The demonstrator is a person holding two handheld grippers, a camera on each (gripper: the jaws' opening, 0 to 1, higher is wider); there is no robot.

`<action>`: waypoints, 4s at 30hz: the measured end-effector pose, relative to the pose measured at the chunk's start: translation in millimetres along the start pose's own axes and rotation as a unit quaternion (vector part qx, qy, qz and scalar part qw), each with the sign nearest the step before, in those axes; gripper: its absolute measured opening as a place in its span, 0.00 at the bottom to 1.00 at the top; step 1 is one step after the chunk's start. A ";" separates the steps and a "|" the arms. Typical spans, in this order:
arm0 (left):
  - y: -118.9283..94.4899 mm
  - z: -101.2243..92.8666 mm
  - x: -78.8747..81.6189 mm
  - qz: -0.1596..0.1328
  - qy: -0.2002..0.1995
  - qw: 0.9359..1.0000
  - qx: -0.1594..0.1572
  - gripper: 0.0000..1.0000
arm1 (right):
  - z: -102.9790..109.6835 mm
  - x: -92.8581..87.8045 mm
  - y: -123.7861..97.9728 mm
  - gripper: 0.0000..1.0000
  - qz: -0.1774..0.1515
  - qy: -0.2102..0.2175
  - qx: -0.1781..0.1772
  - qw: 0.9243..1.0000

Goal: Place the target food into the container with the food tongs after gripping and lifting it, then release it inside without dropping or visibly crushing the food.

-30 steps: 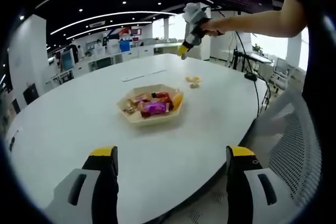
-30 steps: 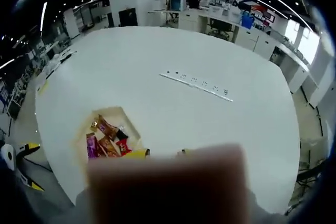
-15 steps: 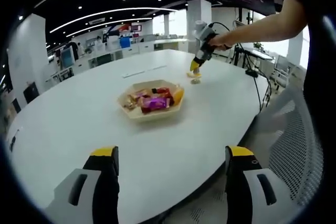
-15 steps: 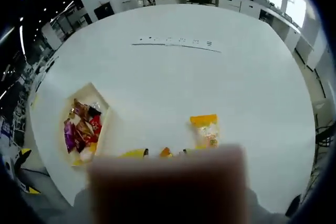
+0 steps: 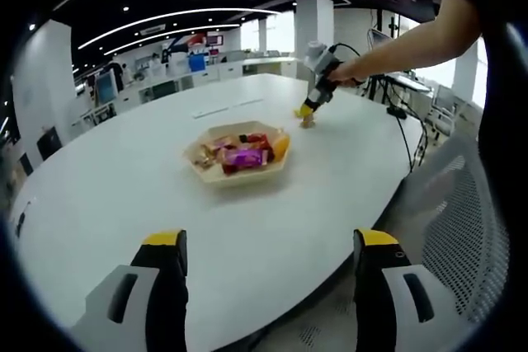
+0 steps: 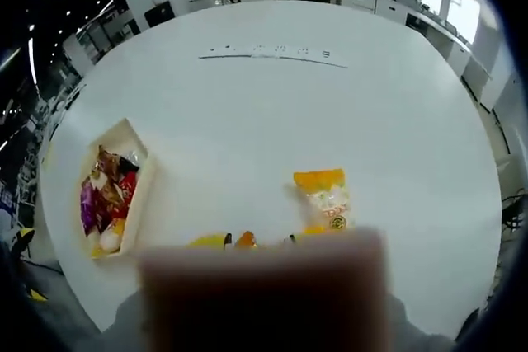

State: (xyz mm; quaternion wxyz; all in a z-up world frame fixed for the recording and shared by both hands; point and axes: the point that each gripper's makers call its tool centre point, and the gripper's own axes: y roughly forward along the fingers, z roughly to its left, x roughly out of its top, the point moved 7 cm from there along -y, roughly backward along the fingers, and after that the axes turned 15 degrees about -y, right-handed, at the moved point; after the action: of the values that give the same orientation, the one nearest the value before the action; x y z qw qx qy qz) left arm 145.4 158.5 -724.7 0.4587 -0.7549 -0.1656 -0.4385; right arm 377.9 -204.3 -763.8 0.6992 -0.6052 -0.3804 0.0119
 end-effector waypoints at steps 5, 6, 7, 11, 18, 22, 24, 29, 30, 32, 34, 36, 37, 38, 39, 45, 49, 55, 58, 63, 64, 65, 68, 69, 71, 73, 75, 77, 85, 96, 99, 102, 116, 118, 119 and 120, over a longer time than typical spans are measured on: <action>0.4 0.1 0.0 0.002 0.001 1.000 0.000 0.80 | 3.9 0.4 2.7 0.27 0.002 -0.024 0.014 1.000; 0.3 0.2 -0.1 0.002 0.001 1.000 0.000 0.80 | 5.8 -0.3 3.8 0.27 0.007 -0.027 0.022 0.999; 0.3 0.3 -0.1 0.002 0.001 1.000 0.001 0.80 | 6.7 -0.9 4.4 0.27 0.010 -0.027 0.023 0.999; 0.2 0.1 -0.2 0.003 0.001 1.000 0.000 0.80 | 7.3 0.9 3.3 0.25 0.011 -0.089 0.028 0.996; 0.3 0.0 -0.4 0.004 0.002 1.000 -0.001 0.79 | 6.5 -1.4 2.2 0.25 0.016 -0.100 0.021 0.995; 0.3 0.1 -0.5 0.005 0.002 1.000 -0.001 0.79 | 8.7 -1.5 2.2 0.20 0.022 -0.110 0.014 0.994; 0.4 0.2 -0.6 0.005 0.003 1.000 -0.001 0.79 | 7.9 -2.2 2.0 0.18 0.030 -0.090 0.008 0.995; 0.4 0.4 -0.3 0.003 0.002 1.000 -0.001 0.78 | 7.0 -2.1 -1.1 0.17 0.029 -0.069 0.004 0.997; 0.4 0.4 -0.4 0.003 0.003 1.000 -0.001 0.78 | 6.2 -1.1 -2.9 0.17 0.025 -0.063 0.003 0.998; 0.5 0.3 -0.4 0.004 0.003 1.000 -0.001 0.78 | 6.1 2.7 -8.1 0.17 0.014 -0.023 0.012 1.000; 0.5 0.2 -0.2 0.003 0.004 1.000 -0.001 0.78 | 3.5 5.4 -13.4 0.17 0.014 -0.018 0.013 1.000; 0.6 0.5 -0.3 0.003 0.007 1.000 0.001 0.77 | 2.9 8.1 -18.0 0.17 0.012 -0.018 0.013 1.000; 0.6 0.3 -0.3 0.003 0.008 1.000 0.000 0.77 | 2.4 9.8 -20.3 0.17 0.011 -0.019 0.011 1.000; 0.5 0.2 -0.2 0.002 0.007 1.000 0.000 0.77 | 1.9 11.4 -23.0 0.17 0.009 -0.019 0.011 1.000; 0.4 0.2 0.1 0.001 0.007 1.000 0.000 0.77 | 1.9 13.8 -27.1 0.17 0.006 -0.018 0.013 1.000; -0.4 -0.4 1.7 -0.006 0.008 1.000 -0.001 0.79 | 4.3 22.1 -42.9 0.18 0.001 -0.015 0.014 1.000; -0.9 -1.4 2.1 -0.008 0.010 1.000 -0.005 0.79 | 5.2 31.3 -59.6 0.18 -0.002 -0.005 0.007 1.000; -1.4 -2.6 2.2 -0.011 0.014 1.000 -0.008 0.79 | 7.3 48.6 -85.5 0.18 -0.020 -0.002 0.000 1.000; -1.3 -2.5 2.4 -0.013 0.016 1.000 -0.009 0.78 | 8.7 57.5 -98.0 0.18 -0.032 -0.003 0.001 0.999; -0.7 -2.3 1.9 -0.014 0.018 1.000 -0.012 0.78 | 8.8 71.9 -119.1 0.18 -0.049 -0.009 -0.004 0.999; -0.6 -2.3 1.8 -0.014 0.019 1.000 -0.012 0.78 | 8.6 74.4 -123.7 0.18 -0.052 -0.009 -0.004 0.999; -0.6 -2.2 1.8 -0.014 0.019 1.000 -0.011 0.78 | 8.6 75.2 -125.5 0.18 -0.052 -0.008 -0.004 0.999; -0.5 -2.3 1.8 -0.015 0.020 1.000 -0.012 0.78 | 8.9 81.2 -137.0 0.18 -0.061 -0.008 -0.005 0.998; -0.5 -2.6 1.8 -0.015 0.020 1.000 -0.013 0.78 | 9.0 82.6 -139.7 0.18 -0.062 -0.008 -0.005 0.998; -0.7 -3.0 2.0 -0.016 0.021 1.000 -0.014 0.78 | 9.5 85.8 -145.1 0.18 -0.066 -0.009 -0.005 0.998; -0.8 -3.2 2.0 -0.016 0.021 1.000 -0.014 0.78 | 10.1 88.3 -149.0 0.19 -0.068 -0.013 -0.007 0.998; -0.8 -3.2 2.2 -0.017 0.022 1.000 -0.014 0.78 | 10.9 89.4 -150.8 0.19 -0.068 -0.015 -0.006 0.998; -0.7 -3.1 2.0 -0.017 0.022 1.000 -0.014 0.78 | 12.0 90.5 -150.4 0.19 -0.070 -0.017 -0.005 0.997; -1.7 -3.3 1.9 -0.020 0.024 0.999 -0.012 0.78 | 30.9 101.8 -138.8 0.19 -0.071 -0.027 0.012 0.997; -3.1 -3.1 3.7 -0.027 0.018 0.999 -0.008 0.79 | 75.4 129.4 -114.1 0.19 -0.083 -0.045 0.053 0.994; -3.2 -3.2 3.7 -0.027 0.017 0.999 -0.008 0.79 | 89.4 138.7 -109.7 0.19 -0.092 -0.051 0.070 0.992; -3.3 -3.4 3.8 -0.027 0.018 0.999 -0.007 0.78 | 103.2 147.6 -106.7 0.19 -0.097 -0.060 0.083 0.990; -4.0 -2.7 4.7 -0.029 0.018 0.999 -0.003 0.78 | 147.7 177.8 -105.4 0.25 -0.123 -0.084 0.132 0.980; -4.1 -2.8 4.8 -0.029 0.019 0.999 -0.003 0.78 | 148.6 178.2 -106.9 0.26 -0.124 -0.077 0.141 0.979; -4.0 -2.8 4.6 -0.028 0.020 0.999 -0.002 0.78 | 148.5 178.3 -106.8 0.26 -0.125 -0.078 0.139 0.979; -4.0 -3.0 4.4 -0.027 0.020 0.999 -0.003 0.78 | 148.0 177.7 -106.4 0.25 -0.119 -0.085 0.132 0.980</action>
State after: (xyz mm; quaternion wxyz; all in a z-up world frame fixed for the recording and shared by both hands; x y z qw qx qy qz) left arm 143.8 157.4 -718.4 0.4475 -0.7428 -0.1755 -0.4660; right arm 376.0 -24.0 -584.1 0.7343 -0.4552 -0.5028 0.0304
